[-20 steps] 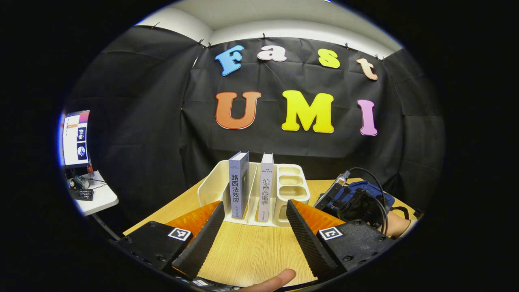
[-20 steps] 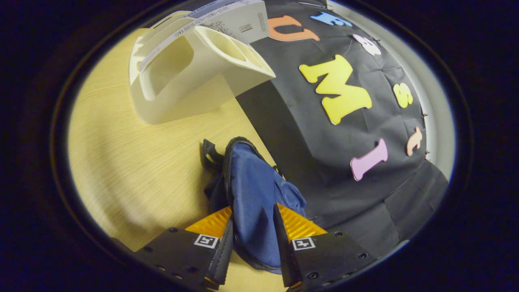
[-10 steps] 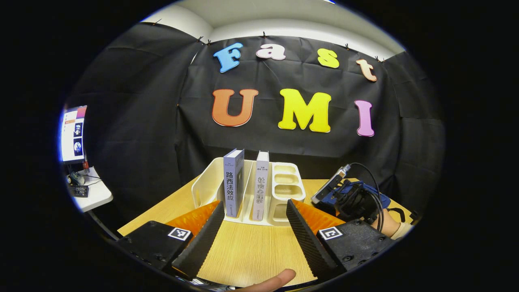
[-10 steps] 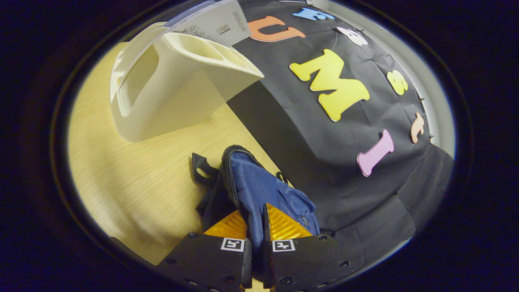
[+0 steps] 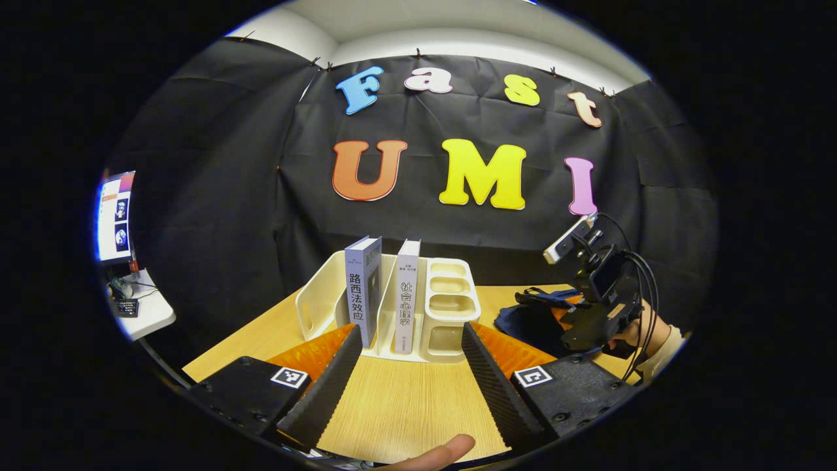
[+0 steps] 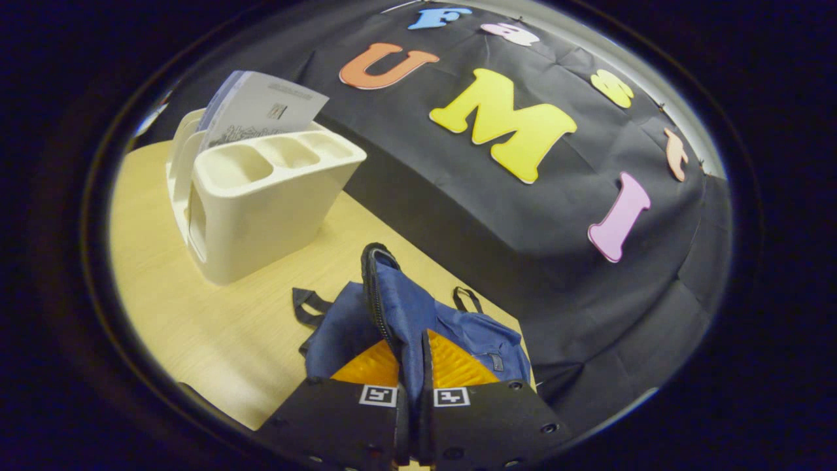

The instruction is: Open the schoolbag, grab two books from the bookshelf and put them into the schoolbag.

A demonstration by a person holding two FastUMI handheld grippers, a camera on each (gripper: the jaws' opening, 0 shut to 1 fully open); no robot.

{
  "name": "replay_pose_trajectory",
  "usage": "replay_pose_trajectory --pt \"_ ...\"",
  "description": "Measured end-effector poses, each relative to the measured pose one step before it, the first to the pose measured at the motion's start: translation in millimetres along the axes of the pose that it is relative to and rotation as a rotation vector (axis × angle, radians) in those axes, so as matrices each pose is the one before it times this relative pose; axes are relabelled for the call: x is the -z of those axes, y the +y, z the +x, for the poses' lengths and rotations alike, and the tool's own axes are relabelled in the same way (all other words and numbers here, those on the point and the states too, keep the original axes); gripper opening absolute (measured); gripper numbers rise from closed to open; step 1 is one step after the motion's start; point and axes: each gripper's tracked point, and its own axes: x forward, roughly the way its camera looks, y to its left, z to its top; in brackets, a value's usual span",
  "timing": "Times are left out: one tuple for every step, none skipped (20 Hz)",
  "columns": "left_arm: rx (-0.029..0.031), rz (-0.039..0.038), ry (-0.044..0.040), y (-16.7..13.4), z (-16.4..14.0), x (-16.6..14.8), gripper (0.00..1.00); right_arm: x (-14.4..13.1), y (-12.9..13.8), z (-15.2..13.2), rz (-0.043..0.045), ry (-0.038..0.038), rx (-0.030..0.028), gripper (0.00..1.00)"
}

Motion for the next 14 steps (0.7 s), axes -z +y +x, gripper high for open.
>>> replay_pose_trajectory --pt "-0.01207 0.0104 -0.00184 2.32 2.25 -3.2 0.99 -0.86 -8.58 -0.47 0.01733 -0.00296 -0.00959 0.06" --pt "-0.00184 0.00209 -0.00293 0.52 2.51 -4.0 0.98 -2.14 -9.53 -1.85 0.03909 -0.01045 -0.00354 0.06" --pt "0.01512 -0.00438 -0.00231 -2.88 2.7 -4.83 0.98 -0.52 -6.65 -0.92 0.03987 -0.00473 -0.01141 0.06" --pt "0.01898 0.00057 -0.00418 -3.3 2.82 -4.56 0.98 -3.14 -9.09 -1.79 0.0369 -0.00833 -0.00844 0.06" --pt "0.01037 0.00686 0.00026 -1.11 3.85 -4.9 0.98 -2.62 -10.23 -2.7 0.0323 -0.00872 -0.00304 0.06" --pt "0.00144 0.0076 -0.00217 1.91 6.33 -4.95 0.98 -3.67 -9.85 -1.59 0.03226 -0.00834 -0.0049 0.06" --pt "0.00353 0.00593 -0.00465 0.88 6.01 -5.88 0.98 -3.01 -8.53 -1.82 0.0292 -0.00793 -0.00537 0.06" --pt "0.00275 -0.00023 0.00171 0.26 8.71 -5.94 0.98 -2.64 -8.19 -0.72 0.02786 -0.00688 -0.00988 0.06" --pt "-0.00367 0.00186 0.00148 0.2 8.25 -8.52 0.98 -2.19 -9.0 -1.0 0.02623 -0.005 -0.00603 0.06" --pt "0.00102 0.00492 0.00487 1.33 12.75 -9.45 0.98 -2.48 -9.24 -1.06 0.02425 -0.00516 -0.0084 0.06" --pt "0.00622 0.00707 0.00176 -1.28 11.08 -8.31 0.98 -2.2 -10.19 -0.4 0.02624 -0.0051 -0.00128 0.06" --pt "0.00991 0.00854 0.00384 -2.09 11.33 -6.18 0.98 -3.06 -10.16 -1.5 0.02627 -0.008 -0.00061 0.06" --pt "0.01726 0.00146 0.00273 -3.2 11.07 -7.12 0.98 -2.83 -10.5 1.27 0.03631 -0.00485 0.0003 0.1" --pt "0.01482 0.00607 -0.00615 -2.43 9.85 -8.27 0.98 -1.71 -7.34 0.6 0.03273 -0.00184 -0.00636 0.05"
